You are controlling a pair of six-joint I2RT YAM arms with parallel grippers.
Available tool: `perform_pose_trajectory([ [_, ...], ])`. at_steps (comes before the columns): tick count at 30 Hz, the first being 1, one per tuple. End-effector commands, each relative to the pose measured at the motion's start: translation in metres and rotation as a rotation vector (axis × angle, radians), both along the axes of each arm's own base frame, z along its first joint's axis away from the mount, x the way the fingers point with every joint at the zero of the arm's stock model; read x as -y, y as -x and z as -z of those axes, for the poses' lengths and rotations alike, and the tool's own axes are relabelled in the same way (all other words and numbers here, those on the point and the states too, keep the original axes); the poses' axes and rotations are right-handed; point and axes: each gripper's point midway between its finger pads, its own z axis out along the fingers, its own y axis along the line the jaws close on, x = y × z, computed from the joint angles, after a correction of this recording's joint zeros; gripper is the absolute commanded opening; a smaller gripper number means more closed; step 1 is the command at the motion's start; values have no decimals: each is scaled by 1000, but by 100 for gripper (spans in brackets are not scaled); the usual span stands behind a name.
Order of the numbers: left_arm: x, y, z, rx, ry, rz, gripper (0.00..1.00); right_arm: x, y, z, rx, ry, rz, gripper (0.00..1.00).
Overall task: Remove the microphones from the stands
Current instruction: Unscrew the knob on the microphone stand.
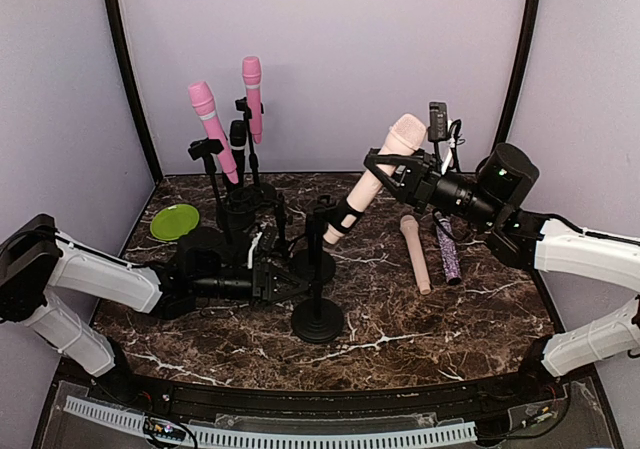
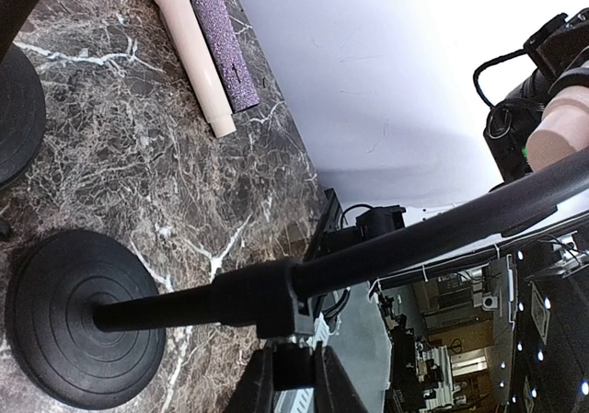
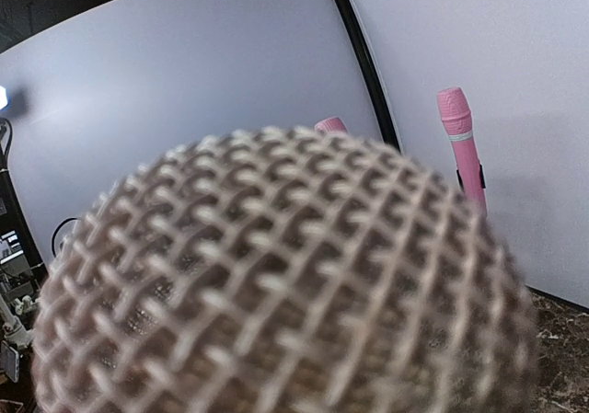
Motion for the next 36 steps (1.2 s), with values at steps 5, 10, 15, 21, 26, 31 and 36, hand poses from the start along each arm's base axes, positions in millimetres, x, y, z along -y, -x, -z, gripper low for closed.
perform_pose_trajectory([
  [5, -20, -11, 1, 209, -215, -39, 35, 5, -4, -9, 13, -8, 39, 22],
  [10, -38, -24, -27, 493, -313, -74, 55, 4, -5, -7, 9, -5, 36, 23],
  [15, -41, -23, -42, 607, -323, -56, 63, 4, -5, -7, 8, -7, 39, 23],
  [21, -30, -16, -41, 535, -267, -22, 63, 6, -4, -6, 8, -8, 41, 23],
  [26, -20, -5, -36, 632, -290, 28, 63, 6, -4, -5, 8, -6, 44, 24],
  [31, -21, 13, -48, 961, -318, 44, 65, 8, -3, -4, 12, -3, 50, 24],
  [36, -27, 13, -39, 1247, -466, 54, 65, 8, -3, -5, 13, -2, 49, 24],
])
